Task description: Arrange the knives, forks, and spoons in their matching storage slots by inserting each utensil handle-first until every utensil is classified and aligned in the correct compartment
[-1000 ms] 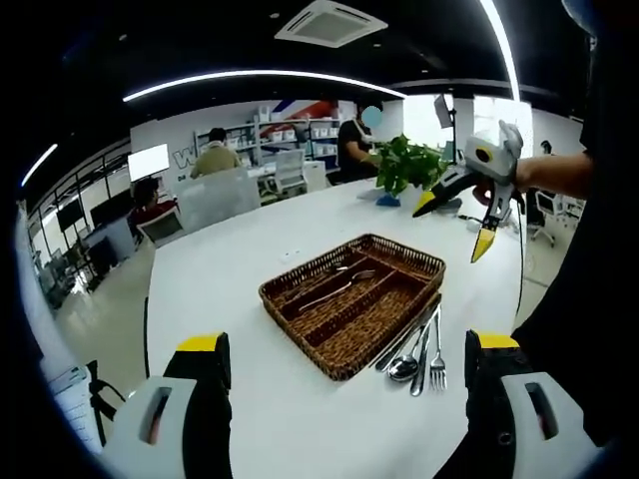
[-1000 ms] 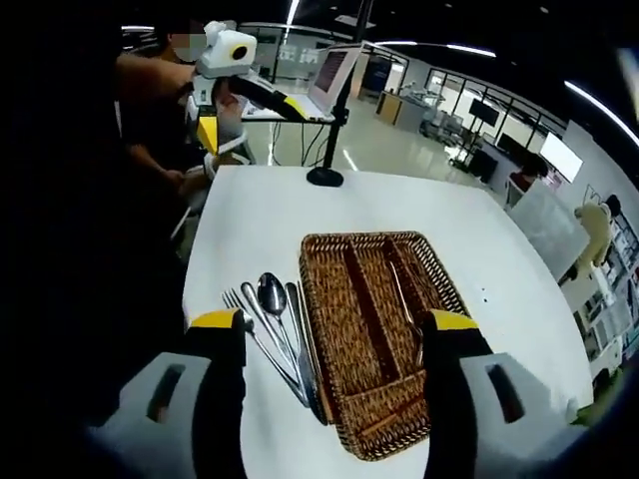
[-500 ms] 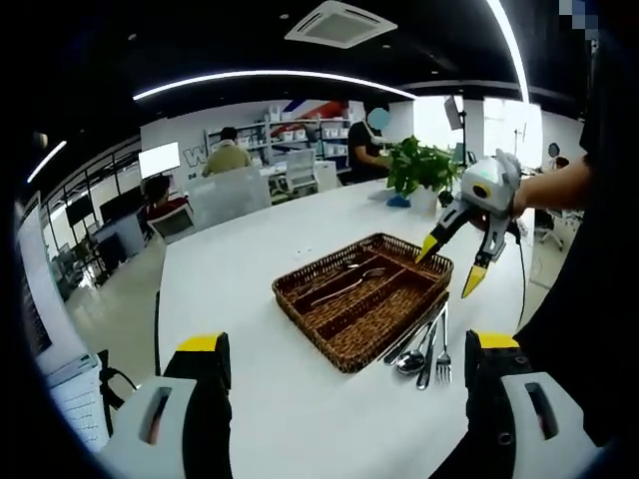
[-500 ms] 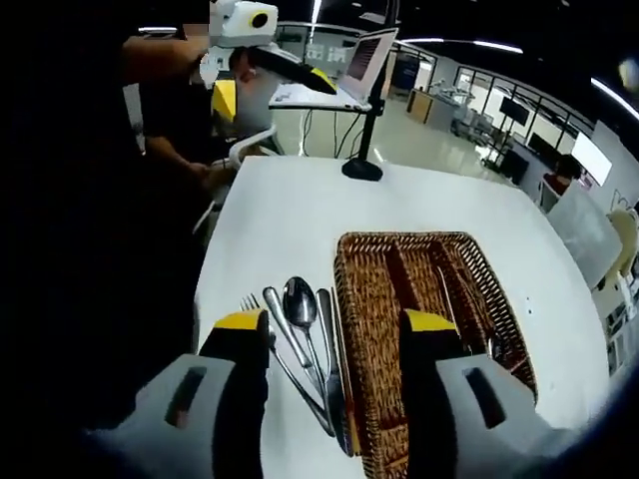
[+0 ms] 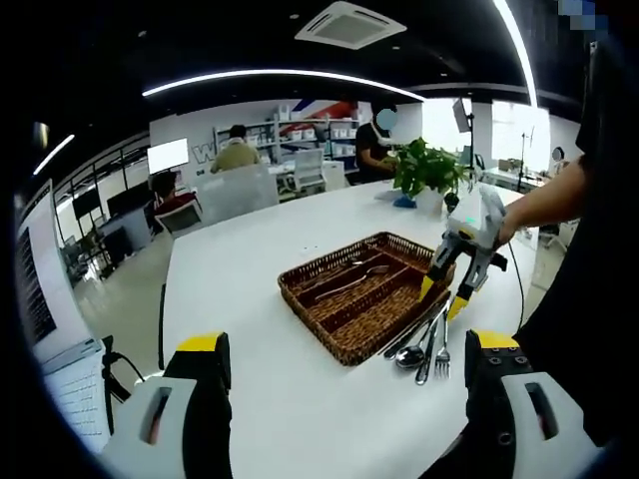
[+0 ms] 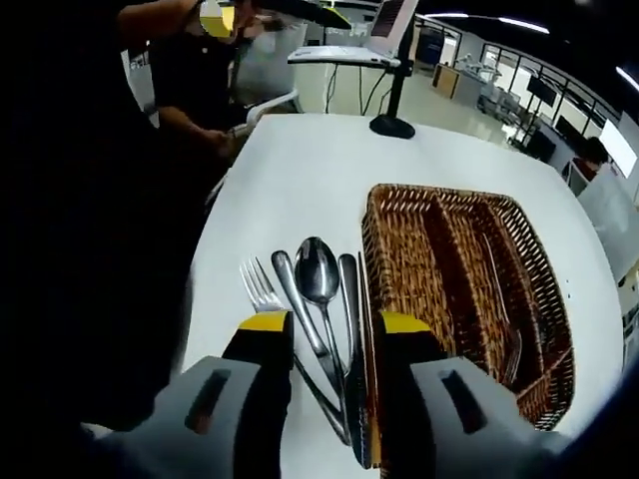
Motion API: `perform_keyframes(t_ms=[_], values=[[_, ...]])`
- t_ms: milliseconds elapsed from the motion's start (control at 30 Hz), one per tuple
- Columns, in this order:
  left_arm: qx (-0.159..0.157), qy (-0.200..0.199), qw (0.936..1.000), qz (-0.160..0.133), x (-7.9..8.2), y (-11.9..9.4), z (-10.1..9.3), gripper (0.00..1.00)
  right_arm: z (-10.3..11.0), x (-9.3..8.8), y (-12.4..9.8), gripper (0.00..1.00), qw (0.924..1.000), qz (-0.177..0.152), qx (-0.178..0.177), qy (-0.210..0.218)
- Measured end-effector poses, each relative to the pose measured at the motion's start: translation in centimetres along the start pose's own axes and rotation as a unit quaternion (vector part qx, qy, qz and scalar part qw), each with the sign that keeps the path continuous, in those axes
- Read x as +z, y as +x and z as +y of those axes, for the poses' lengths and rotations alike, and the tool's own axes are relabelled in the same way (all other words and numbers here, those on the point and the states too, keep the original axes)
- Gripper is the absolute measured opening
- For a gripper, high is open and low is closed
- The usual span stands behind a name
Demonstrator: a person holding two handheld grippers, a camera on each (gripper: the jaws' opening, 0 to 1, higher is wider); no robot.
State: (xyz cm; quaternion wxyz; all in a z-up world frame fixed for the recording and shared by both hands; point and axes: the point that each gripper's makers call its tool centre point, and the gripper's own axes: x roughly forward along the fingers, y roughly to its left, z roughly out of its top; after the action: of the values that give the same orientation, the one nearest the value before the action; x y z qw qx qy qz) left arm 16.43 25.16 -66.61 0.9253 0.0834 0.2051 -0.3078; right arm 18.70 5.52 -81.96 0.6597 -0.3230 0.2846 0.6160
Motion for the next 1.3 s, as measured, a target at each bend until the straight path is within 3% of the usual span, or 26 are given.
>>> perform_keyframes(t_ms=[133,233,300,467,633,933,1200,1300], values=[[0.005,-0.004,1.0,-0.003,0.0,-0.3,0.2,1.0,0.1,-1.7,1.4,0.23,0.9995,0.03,0.008,0.0],[0.007,-0.004,1.0,-0.002,-0.1,-0.4,0.3,1.0,0.3,-1.8,2.2,0.22,0.9995,0.029,0.015,-0.002],[0.009,-0.004,0.9999,-0.002,-0.1,-0.6,0.4,1.0,0.2,-2.7,2.6,0.22,0.9983,0.055,0.016,-0.013],[0.018,-0.013,0.9997,-0.013,0.2,-1.0,0.8,1.0,0.1,-2.5,2.8,0.19,0.9986,0.045,0.024,-0.013],[0.019,-0.006,0.9998,-0.004,-0.1,-0.8,0.6,1.0,0.1,-3.2,3.4,0.17,0.9979,0.054,0.031,-0.018],[0.022,-0.006,0.9997,-0.005,0.0,-0.6,0.6,1.0,0.0,-2.9,3.5,0.13,0.9981,0.044,0.041,-0.014],[0.024,-0.006,0.9997,-0.002,-0.1,-0.5,0.7,1.0,-0.2,-2.6,3.9,0.09,0.9971,0.054,0.046,-0.025],[0.025,-0.007,0.9997,-0.005,0.0,-0.5,0.6,1.0,0.5,-2.7,4.3,0.09,0.9953,0.065,0.064,-0.031]])
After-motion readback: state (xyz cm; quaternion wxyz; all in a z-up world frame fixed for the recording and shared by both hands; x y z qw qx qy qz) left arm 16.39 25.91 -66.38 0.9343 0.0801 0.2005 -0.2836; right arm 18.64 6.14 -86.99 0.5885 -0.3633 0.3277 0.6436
